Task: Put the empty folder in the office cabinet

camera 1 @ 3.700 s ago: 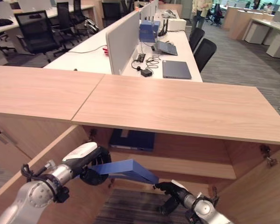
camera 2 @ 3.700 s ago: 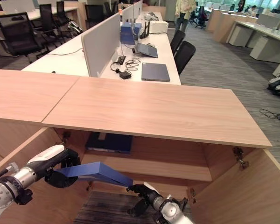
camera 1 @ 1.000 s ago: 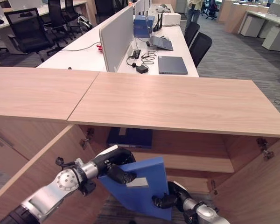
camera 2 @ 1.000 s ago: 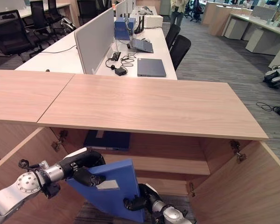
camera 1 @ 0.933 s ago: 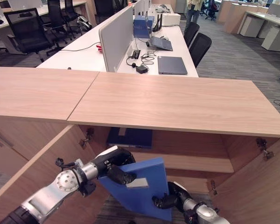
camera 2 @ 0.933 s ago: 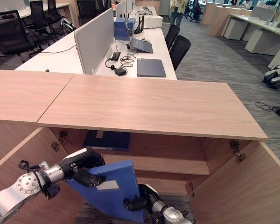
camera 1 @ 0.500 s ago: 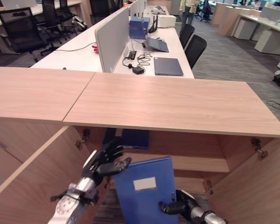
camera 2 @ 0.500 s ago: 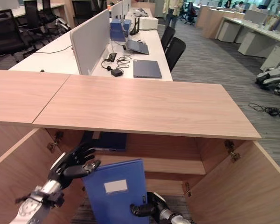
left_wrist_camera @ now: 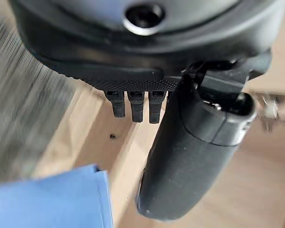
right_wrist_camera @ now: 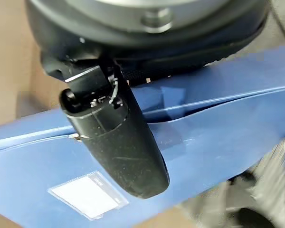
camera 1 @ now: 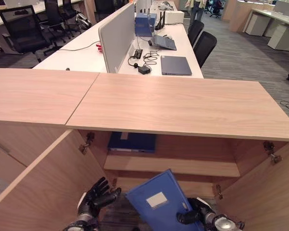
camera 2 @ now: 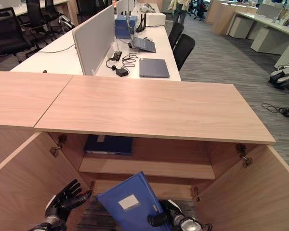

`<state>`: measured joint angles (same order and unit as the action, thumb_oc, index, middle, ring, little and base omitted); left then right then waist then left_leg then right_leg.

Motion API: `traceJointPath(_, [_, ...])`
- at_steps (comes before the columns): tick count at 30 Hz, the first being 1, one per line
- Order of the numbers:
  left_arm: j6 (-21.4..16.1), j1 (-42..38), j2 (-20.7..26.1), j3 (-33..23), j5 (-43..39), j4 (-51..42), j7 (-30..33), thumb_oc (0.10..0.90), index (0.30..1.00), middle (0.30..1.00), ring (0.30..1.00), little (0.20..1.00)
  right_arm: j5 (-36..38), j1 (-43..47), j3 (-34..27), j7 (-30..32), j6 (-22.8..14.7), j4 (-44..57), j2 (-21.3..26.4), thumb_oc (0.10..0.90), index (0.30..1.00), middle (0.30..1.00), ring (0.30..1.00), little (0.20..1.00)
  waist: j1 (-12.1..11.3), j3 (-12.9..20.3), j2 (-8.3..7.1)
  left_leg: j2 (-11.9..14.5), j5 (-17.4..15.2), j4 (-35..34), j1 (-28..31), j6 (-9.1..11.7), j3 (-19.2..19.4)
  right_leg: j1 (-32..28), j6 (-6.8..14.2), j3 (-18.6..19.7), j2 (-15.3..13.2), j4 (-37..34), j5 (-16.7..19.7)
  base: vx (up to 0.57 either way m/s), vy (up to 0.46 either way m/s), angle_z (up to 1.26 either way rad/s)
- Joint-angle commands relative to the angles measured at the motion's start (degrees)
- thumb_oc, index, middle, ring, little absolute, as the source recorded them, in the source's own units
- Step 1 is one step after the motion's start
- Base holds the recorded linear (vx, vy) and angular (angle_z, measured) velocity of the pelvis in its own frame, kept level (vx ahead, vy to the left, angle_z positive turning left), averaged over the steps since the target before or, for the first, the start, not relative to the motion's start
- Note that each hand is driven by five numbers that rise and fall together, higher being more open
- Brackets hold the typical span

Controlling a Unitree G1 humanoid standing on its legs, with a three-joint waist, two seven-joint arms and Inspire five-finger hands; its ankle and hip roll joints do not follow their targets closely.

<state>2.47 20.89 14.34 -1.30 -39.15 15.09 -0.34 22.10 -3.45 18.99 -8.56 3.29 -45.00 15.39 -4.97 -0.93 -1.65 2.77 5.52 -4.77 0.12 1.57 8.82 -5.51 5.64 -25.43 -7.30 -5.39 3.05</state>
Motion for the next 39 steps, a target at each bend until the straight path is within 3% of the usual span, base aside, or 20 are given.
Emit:
traceJointPath(1, [-3.65,-5.78,0.18,0.73,-8.27,-4.06,0.86,0.8,0.9,0.9,0.9,0.9,24.86,6.19,-5.58,0.88,-2.88,-0.03,-5.15,0.4,0.3,0.3,0.3,0.3,-0.23,-0.45,0.08,-2.14,-6.06,-0.23,1.43,-0.09,0.81,-0.36,0.35,-2.09,1.55,0.39,-3.52,-0.02,-0.003,0.05])
traceJointPath(2, [-3.42,-5.89,-0.03,1.33,-9.63,-3.8,1.49,0.8,0.9,0.9,0.9,0.9,29.73,6.86,-7.23,1.37,-3.08,0.03,-6.6,0.4,0.3,0.3,0.3,0.3,-0.24,-0.52,0.25,-2.23,-6.04,-0.23,1.45,-0.08,0.7,-0.37,0.38,-2.12,1.58,0.39,-3.5,0.0,-0.002,0.03])
traceJointPath(3, [-3.43,-5.94,0.01,1.37,-9.66,-3.79,1.51,0.8,0.9,0.9,0.9,0.9,29.81,6.91,-7.26,1.38,-3.07,0.01,-6.61,0.4,0.3,0.3,0.3,0.3,-0.29,-0.57,0.23,-2.23,-6.04,-0.23,1.47,-0.08,0.7,-0.38,0.38,-2.12,1.58,0.39,-3.5,0.0,0.0,0.0])
traceJointPath(4, [-2.82,-5.79,-0.63,2.49,-11.96,-3.29,2.24,0.8,0.9,0.9,0.9,0.9,37.73,7.82,-10.28,2.12,-3.98,1.38,-9.01,0.4,0.3,0.3,0.3,0.3,-0.19,-0.64,0.58,-2.35,-5.98,-0.23,1.42,-0.06,0.51,-0.34,0.41,-2.15,1.58,0.39,-3.49,0.0,0.0,0.0])
traceJointPath(5, [-2.83,-5.83,-0.59,2.55,-12.0,-3.28,2.26,0.8,0.9,0.9,0.9,0.9,37.79,7.83,-10.32,2.17,-3.98,1.41,-9.01,0.4,0.3,0.3,0.3,0.3,-0.26,-0.67,0.57,-2.34,-5.99,-0.23,1.43,-0.06,0.51,-0.35,0.41,-2.14,1.58,0.39,-3.49,0.0,0.0,0.0])
traceJointPath(6, [-2.1,-5.17,-0.36,3.71,-13.55,-3.54,3.13,0.8,0.9,0.9,0.9,0.9,44.67,9.63,-14.17,3.55,-6.18,2.87,-11.15,0.4,0.3,0.3,0.3,0.3,-0.31,-0.61,1.01,-2.41,-5.99,-0.23,1.34,-0.03,0.3,-0.32,0.5,-2.14,1.56,0.39,-3.52,0.0,0.0,0.0])
traceJointPath(8, [-1.6,-4.46,-0.03,4.54,-14.0,-4.31,3.4,0.8,0.9,0.9,0.9,0.9,47.4,11.02,-16.28,4.6,-7.58,4.09,-12.23,0.4,0.3,0.3,0.3,0.3,-0.63,-0.6,1.17,-2.43,-6.03,-0.23,1.24,-0.04,0.23,-0.26,0.57,-2.11,1.52,0.39,-3.53,0.02,0.01,0.04])
traceJointPath(9, [-0.64,-2.62,0.85,6.23,-14.86,-5.35,3.92,0.8,0.9,0.9,0.9,0.9,52.4,13.96,-20.41,5.65,-11.56,6.52,-14.43,0.4,0.3,0.3,0.3,0.3,-1.02,-0.53,1.64,-2.44,-6.07,-0.23,1.1,-0.06,0.1,-0.15,0.69,-2.16,1.54,0.39,-3.57,0.02,0.011,0.04])
traceJointPath(15, [1.4,-1.8,0.91,8.11,-18.02,1.06,4.73,0.8,0.9,0.9,0.9,0.9,57.18,16.48,-24.73,8.9,-19.01,13.14,-16.12,0.4,0.3,0.3,0.3,0.3,-1.36,-0.53,1.82,-2.33,-6.03,-0.23,0.26,-0.05,0.07,0.76,0.9,-2.23,1.44,0.39,-3.46,0.01,0.002,0.03])
traceJointPath(26, [0.3,-2.15,4.07,7.77,-12.59,3.46,3.56,0.8,0.9,0.9,0.9,0.9,59.39,27.03,-27.91,7.59,-19.47,5.61,-9.34,0.4,0.3,0.3,0.3,0.3,-3.97,-4.08,1.76,-2.58,-3.61,-0.23,-7.73,0.0,-1.99,7.87,1.03,-3.25,1.4,0.39,-2.1,-0.05,-0.004,0.07])
traceJointPath(30, [-0.53,-3.68,6.09,9.3,-11.88,4.47,2.64,0.8,0.9,0.9,0.9,0.9,60.54,35.9,-29.07,7.2,-21.09,3.1,-4.5,0.4,0.3,0.3,0.3,0.3,-4.62,-6.8,2.67,-2.95,-1.72,-0.23,-14.09,0.14,-2.93,13.96,1.07,-3.37,1.08,0.39,-0.88,-0.1,-0.002,0.12])
traceJointPath(34, [-0.72,-4.32,6.77,10.75,-11.93,5.03,2.16,0.8,0.9,0.9,0.9,0.9,61.06,42.48,-28.2,8.1,-20.79,-1.99,-1.11,0.4,0.3,0.3,0.3,0.3,-5.4,-6.76,2.93,-3.09,-0.86,-0.23,-17.98,0.23,-3.23,17.64,0.98,-3.16,1.02,0.39,-0.29,-0.04,0.001,0.05])
traceJointPath(35, [-0.74,-4.27,7.31,11.41,-12.1,4.81,2.05,0.8,0.9,0.9,0.9,0.9,60.51,47.01,-27.63,10.36,-20.43,-7.1,1.69,0.4,0.3,0.3,0.3,0.3,-5.9,-7.17,3.24,-3.16,-0.41,-0.23,-19.96,0.4,-3.26,19.55,0.94,-2.93,1.09,0.39,-0.1,0.0,0.0,0.0])
traceJointPath(39, [-0.67,-4.28,8.09,12.46,-11.96,2.69,2.51,0.8,0.9,0.9,0.9,0.9,61.88,54.0,-28.48,12.44,-21.0,-8.07,1.54,0.4,0.3,0.3,0.3,0.3,-6.79,-7.96,4.21,-3.21,0.15,-0.23,-23.18,0.65,-3.06,22.41,0.95,-2.35,1.19,0.39,0.27,-0.02,0.008,-0.02])
